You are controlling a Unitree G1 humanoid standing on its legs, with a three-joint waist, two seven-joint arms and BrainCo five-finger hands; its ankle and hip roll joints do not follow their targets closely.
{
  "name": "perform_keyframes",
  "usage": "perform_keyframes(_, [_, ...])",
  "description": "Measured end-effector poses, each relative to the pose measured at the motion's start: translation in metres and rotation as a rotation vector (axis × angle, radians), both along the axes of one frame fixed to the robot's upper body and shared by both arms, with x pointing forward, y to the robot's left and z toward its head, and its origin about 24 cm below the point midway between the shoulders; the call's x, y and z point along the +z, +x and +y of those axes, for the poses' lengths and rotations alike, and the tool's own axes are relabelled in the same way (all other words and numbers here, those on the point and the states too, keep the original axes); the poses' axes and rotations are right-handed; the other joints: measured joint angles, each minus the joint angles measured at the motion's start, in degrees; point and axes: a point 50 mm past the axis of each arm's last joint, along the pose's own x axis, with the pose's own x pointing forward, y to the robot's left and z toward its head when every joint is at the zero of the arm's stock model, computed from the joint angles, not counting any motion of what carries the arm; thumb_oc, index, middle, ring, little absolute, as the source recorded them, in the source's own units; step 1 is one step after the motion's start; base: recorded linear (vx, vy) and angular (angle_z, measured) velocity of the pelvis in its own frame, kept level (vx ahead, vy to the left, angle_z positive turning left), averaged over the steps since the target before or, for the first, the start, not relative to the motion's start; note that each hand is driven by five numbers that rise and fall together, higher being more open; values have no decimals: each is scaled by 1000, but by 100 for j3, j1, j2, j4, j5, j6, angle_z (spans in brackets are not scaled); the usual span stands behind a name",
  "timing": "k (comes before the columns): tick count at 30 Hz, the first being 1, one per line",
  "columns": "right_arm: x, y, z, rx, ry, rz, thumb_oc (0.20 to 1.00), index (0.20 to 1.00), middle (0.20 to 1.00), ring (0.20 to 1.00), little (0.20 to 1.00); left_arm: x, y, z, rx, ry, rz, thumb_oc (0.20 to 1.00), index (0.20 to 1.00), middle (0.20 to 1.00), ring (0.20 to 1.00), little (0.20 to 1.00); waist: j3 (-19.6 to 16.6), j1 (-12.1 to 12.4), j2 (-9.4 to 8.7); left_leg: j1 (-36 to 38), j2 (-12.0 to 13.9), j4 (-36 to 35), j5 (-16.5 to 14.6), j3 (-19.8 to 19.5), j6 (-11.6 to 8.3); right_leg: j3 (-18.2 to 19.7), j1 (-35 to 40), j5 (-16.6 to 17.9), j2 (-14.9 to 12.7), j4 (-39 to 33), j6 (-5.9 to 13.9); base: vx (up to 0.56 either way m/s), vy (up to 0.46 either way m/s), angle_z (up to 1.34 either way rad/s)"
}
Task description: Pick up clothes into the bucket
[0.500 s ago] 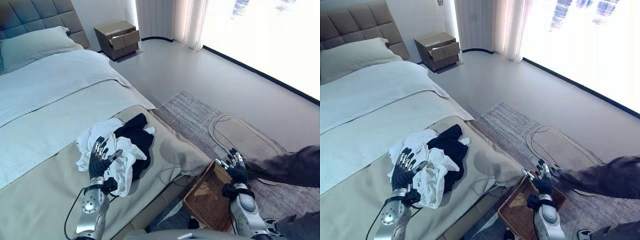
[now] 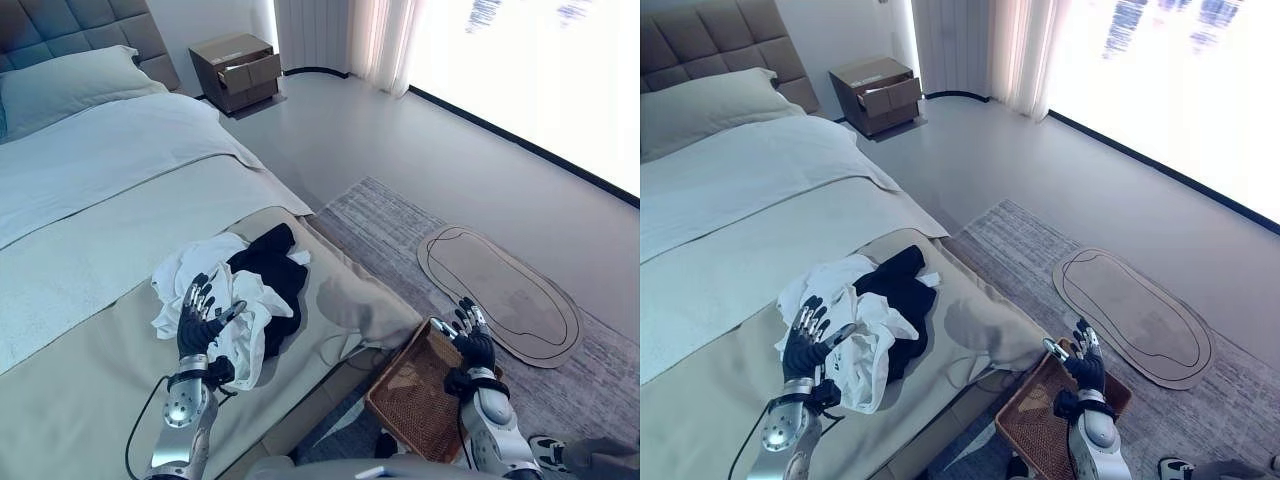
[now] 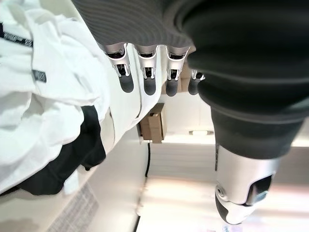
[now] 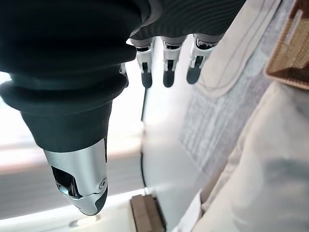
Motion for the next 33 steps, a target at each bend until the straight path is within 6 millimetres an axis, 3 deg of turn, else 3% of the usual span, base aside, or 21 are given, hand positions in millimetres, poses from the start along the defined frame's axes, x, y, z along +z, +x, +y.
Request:
perform_keyframes(8, [8,10,-7,26,-34,-30,1000,1000,1000,1000,1000,-14,8,10,29,210,93,1000,1000,1000,1000,1000,395,-13,-21,-325,44,338,-54,128,-72,158,-303,18,21,69,-26,-89,32,-10])
perform_keyframes(12, [25,28,-15,50,-81,-90,1000,1000,1000,1000,1000,6,38,18,31,408,35,1000,1000,1000,1000,1000,866,-23,7,-1081,80,680,-42,166,-61,274,-1083,99,25,429,-77,-177,64,-11])
perform_keyframes(19, [74,79,-3,114,-114,-282,1000,1000,1000,1000,1000,65,99,34,139,732,-108,1000,1000,1000,1000,1000,1778,-156,-90,-2424,87,1365,-47,289,-60,517,-2677,38,-59,1453,-167,-113,65,-12])
perform_keyframes(25, [107,96,7,150,-124,-419,1000,1000,1000,1000,1000,95,126,57,277,940,-102,1000,1000,1000,1000,1000,1987,-354,-194,-3378,105,1899,-108,300,-30,631,-3796,-141,-97,2262,-251,-76,65,-3])
perform_keyframes(33, [118,98,3,147,-149,-463,1000,1000,1000,1000,1000,123,140,68,361,1082,-131,1000,1000,1000,1000,1000,2027,-517,-237,-4156,151,2312,-204,307,10,751,-4600,-260,-76,2621,-287,-22,35,-3])
